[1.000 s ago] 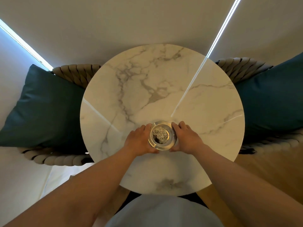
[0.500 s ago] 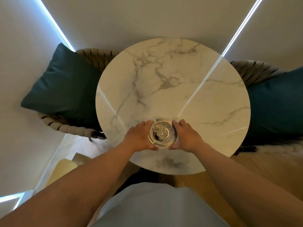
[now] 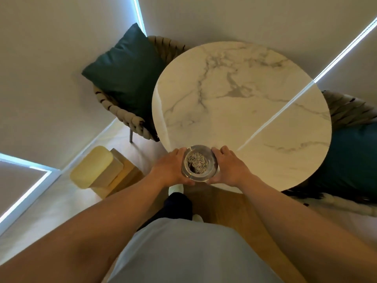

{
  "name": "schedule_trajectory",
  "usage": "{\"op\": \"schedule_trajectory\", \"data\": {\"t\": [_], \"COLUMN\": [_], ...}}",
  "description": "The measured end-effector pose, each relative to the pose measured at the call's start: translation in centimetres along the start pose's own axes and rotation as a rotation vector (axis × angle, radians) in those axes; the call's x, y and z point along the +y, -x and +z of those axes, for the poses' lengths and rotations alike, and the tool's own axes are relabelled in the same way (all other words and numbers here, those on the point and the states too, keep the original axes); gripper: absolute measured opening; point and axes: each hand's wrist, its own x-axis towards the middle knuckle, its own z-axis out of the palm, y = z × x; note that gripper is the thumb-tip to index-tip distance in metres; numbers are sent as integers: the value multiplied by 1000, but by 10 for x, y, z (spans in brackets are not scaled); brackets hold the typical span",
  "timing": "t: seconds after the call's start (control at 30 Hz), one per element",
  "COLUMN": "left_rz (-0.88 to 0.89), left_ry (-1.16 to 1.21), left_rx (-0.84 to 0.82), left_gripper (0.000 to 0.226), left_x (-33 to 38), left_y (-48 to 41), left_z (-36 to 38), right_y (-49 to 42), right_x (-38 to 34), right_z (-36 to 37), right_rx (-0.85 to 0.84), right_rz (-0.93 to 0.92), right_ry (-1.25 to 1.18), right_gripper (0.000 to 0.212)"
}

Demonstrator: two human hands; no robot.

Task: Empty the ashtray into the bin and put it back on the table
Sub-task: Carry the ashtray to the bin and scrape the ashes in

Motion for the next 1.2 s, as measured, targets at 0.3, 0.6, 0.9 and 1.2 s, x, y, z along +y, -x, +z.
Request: {"op": "schedule_trajectory", "data": {"t": [0.3, 0.6, 0.9, 1.2], "left_rz": [-145, -306, -443, -522], "left_ry": [58, 138, 252, 239], "left_rx": [110, 219, 292, 284], "left_gripper": [110, 110, 109, 113], "left_x": [-41, -103, -176, -259], "left_y": [78, 124, 152, 178], "left_z": [1, -1, -18, -60], "right_y": [-18, -58, -110, -159], "right_x": [-60, -131, -211, -304], "right_z": [25, 51, 73, 98], "right_rx": [-86, -179, -259, -265], "right_rz": [-187, -351, -457, -506], "right_ry": [100, 192, 191, 247], "right_gripper": [111, 121, 106, 106]}}
